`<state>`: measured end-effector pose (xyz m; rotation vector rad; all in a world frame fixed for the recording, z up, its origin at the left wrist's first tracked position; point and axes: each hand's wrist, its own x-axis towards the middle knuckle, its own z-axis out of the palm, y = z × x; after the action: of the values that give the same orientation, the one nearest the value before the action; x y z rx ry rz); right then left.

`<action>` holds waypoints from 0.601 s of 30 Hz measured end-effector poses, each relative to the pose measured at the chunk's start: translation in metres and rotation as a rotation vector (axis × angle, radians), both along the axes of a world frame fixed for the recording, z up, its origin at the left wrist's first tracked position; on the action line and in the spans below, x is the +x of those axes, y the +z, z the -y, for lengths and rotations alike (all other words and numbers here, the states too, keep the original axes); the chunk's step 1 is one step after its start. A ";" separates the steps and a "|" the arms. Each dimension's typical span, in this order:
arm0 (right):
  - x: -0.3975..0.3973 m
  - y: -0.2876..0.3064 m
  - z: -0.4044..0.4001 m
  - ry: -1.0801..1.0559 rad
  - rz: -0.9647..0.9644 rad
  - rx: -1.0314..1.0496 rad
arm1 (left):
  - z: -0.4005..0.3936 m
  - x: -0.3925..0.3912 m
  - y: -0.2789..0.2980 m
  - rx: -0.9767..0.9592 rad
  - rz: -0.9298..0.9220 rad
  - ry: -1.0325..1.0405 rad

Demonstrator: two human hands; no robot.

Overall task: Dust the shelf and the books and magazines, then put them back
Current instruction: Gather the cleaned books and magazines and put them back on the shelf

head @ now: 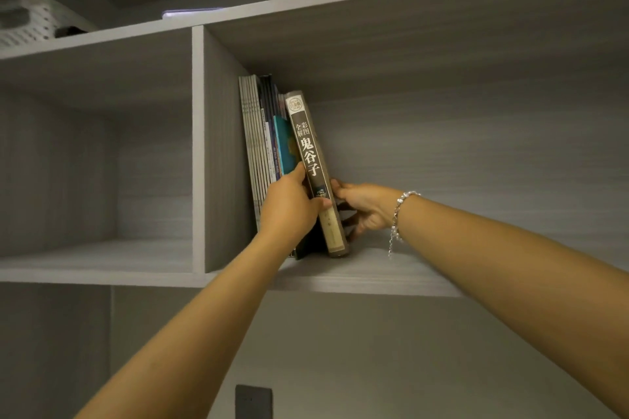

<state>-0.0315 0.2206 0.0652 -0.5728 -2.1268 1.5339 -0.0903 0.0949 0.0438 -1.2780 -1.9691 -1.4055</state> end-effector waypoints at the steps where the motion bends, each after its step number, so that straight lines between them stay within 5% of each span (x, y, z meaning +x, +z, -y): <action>1: -0.005 -0.002 -0.001 -0.001 -0.007 -0.022 | -0.002 -0.003 0.002 -0.023 -0.035 0.061; 9: -0.006 -0.010 -0.016 0.051 -0.004 -0.034 | -0.025 -0.003 0.005 -0.195 -0.329 0.580; 14: 0.004 -0.014 -0.022 0.157 -0.010 -0.054 | -0.017 -0.006 0.001 -0.020 -0.482 0.552; 18: 0.000 -0.018 -0.024 0.172 0.009 0.040 | -0.013 -0.012 0.000 0.152 -0.368 0.321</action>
<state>-0.0312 0.2448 0.0470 -0.3925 -2.2589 1.5767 -0.1025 0.1078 0.0437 -1.0124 -1.6919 -1.0556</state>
